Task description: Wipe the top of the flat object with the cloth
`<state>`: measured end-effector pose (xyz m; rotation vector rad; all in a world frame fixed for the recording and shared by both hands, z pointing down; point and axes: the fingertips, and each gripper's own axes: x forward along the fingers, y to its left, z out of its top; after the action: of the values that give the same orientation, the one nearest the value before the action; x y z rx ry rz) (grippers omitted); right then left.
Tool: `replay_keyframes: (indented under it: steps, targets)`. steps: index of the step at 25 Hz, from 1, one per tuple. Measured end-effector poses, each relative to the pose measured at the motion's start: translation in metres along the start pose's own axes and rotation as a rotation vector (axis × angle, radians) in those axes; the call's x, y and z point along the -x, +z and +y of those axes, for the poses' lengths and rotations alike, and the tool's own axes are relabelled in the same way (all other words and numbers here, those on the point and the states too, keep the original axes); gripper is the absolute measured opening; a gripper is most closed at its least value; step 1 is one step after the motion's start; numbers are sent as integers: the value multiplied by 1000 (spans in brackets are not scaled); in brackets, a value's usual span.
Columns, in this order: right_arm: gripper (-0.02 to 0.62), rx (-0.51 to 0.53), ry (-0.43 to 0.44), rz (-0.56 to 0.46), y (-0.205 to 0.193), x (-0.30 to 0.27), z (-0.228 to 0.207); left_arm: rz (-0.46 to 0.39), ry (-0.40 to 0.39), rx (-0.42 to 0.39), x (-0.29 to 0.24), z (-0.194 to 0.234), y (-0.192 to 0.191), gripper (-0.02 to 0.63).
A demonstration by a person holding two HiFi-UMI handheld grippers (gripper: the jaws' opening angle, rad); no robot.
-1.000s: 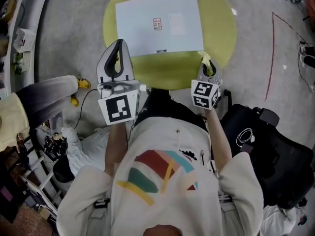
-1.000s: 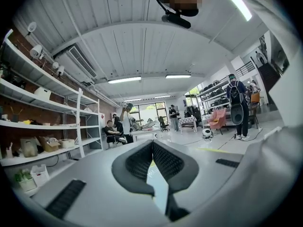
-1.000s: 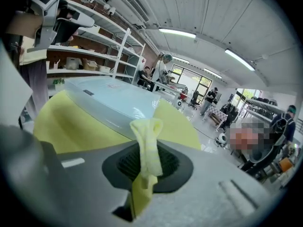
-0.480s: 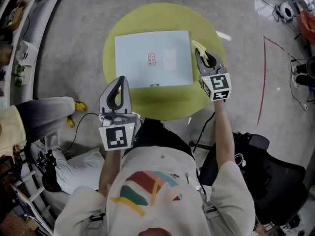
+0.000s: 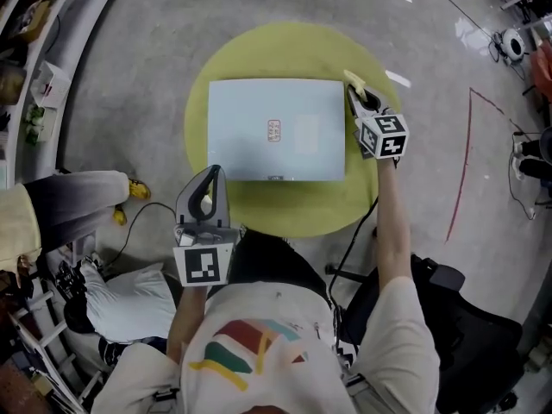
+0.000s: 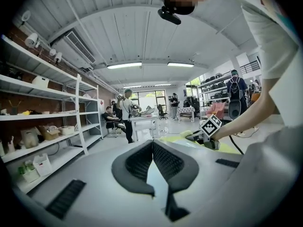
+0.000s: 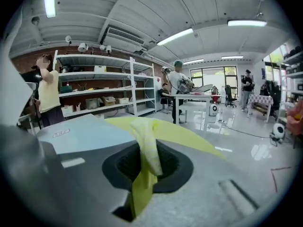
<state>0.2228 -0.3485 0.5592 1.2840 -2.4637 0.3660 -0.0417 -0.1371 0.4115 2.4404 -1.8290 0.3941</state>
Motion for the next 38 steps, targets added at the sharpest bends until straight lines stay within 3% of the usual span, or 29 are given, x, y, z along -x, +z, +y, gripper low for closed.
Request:
replay_keyframes:
  steps: [8,14,18,32,38]
  targets:
    - [28,-44,107,19,-13,12,19,-1,-3,-26,-4,8,2,15]
    - [28,-53,158,64,-36,46,44,5,-33,-41,7,1,0,15]
    - [26,-79,184,88,-55,79,67,-34,-61,-56,13,-7,11,15]
    - [27,-131,222,162,-123,176,144,-168,-81,-45,24,-23,46,15]
    - [27,-129,197,178,-130,184,147,-221,-81,-41,25,-27,59,15]
